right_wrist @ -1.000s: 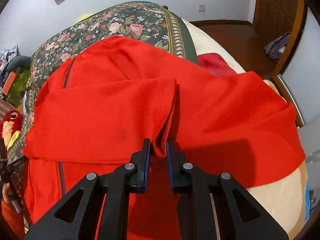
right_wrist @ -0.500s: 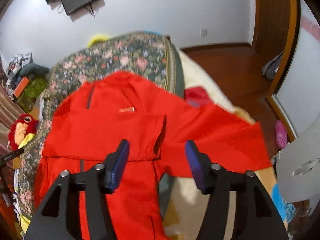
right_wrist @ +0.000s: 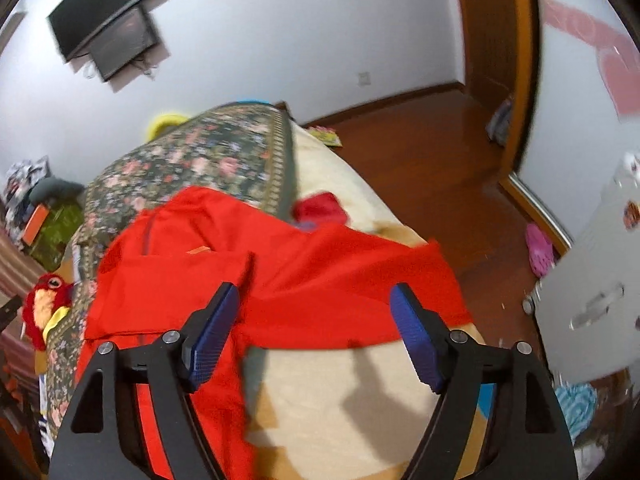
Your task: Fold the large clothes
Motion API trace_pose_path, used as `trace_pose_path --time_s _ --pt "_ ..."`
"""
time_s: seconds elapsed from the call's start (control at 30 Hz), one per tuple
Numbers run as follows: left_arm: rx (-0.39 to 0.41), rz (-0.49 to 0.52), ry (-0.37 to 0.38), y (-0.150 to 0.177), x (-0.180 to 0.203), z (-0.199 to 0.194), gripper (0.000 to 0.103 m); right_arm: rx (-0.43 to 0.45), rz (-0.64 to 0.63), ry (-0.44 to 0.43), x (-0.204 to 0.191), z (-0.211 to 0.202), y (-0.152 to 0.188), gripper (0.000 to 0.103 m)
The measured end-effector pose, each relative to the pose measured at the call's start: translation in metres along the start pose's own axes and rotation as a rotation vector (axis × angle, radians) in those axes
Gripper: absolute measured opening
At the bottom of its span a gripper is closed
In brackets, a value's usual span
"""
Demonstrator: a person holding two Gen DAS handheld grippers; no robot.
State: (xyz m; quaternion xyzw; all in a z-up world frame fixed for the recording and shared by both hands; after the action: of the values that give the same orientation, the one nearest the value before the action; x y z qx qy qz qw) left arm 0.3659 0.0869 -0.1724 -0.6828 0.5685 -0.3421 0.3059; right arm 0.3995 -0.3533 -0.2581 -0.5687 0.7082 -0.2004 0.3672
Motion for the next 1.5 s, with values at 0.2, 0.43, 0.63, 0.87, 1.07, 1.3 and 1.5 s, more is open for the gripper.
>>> trace_pose_path --time_s 0.2,0.43,0.63,0.87,1.07,1.3,1.5 --pt "-0.065 0.038 0.064 0.020 0.041 0.029 0.103 -0.138 0.228 -0.009 0.061 0.041 0.026 0.075" --pt "-0.173 0.045 0.083 0.051 0.059 0.066 0.103 -0.194 0.464 0.011 0.114 0.082 0.048 0.075" --pt "-0.214 0.021 0.062 0.066 0.051 0.086 0.103 -0.145 0.575 0.040 0.130 0.094 0.049 0.075" --pt "-0.248 -0.040 0.059 0.077 0.035 0.097 0.103 -0.098 0.634 0.167 0.144 0.114 0.038 0.041" --pt "-0.228 -0.031 0.036 0.076 0.019 0.089 0.103 0.009 0.554 0.210 0.126 0.096 0.016 0.007" --pt "-0.179 -0.021 0.032 0.071 0.002 0.069 0.103 0.182 0.349 0.162 0.060 0.040 -0.037 0.006" --pt "-0.135 0.013 0.046 0.068 -0.006 0.049 0.103 0.272 0.175 0.022 -0.030 0.001 -0.082 0.005"
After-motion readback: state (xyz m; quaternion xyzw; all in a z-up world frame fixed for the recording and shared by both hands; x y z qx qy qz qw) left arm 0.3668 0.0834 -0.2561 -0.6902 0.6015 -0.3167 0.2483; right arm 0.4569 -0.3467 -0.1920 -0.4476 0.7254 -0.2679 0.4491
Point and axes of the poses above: each gripper's, at about its wrist camera, not at the fingertips, and z roughly the way its jaws point, x to its right, y to its underside, the point moved 4 cm from there along z, roughly the way its jaws point, and after that the axes turned 9 degrees about x, right-handed, at the moved point
